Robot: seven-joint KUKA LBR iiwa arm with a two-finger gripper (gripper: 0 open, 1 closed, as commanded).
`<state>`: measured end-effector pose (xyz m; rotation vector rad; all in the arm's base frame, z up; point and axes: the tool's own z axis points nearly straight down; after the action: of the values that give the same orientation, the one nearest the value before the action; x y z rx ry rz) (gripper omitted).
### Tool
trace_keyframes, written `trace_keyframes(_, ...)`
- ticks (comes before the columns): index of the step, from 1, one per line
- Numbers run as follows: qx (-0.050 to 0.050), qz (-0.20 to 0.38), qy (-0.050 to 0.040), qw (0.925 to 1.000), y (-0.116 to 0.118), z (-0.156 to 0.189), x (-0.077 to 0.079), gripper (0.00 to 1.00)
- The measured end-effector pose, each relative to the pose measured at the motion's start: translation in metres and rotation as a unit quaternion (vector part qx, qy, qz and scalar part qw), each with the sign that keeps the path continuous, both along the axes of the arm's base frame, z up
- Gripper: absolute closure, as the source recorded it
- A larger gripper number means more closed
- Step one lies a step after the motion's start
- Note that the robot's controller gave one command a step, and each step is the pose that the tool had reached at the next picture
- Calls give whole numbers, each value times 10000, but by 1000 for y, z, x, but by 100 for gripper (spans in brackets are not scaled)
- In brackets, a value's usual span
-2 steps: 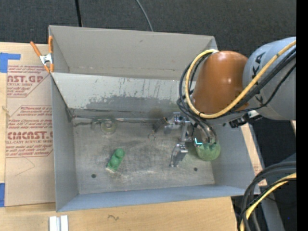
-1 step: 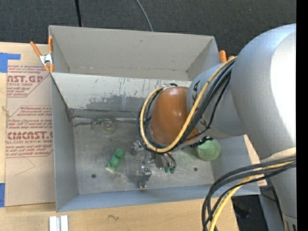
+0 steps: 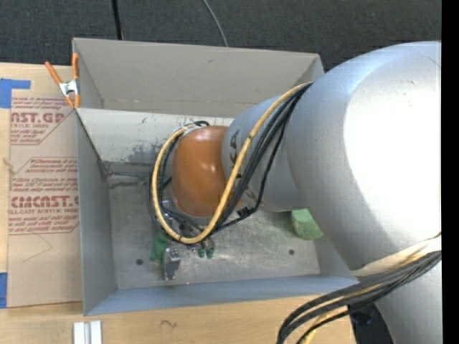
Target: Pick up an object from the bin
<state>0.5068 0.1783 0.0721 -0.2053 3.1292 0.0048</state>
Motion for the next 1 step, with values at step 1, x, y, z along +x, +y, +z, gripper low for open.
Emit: trace_keyframes(1, 3, -21, 16, 10000, -2, 2, 0, 100)
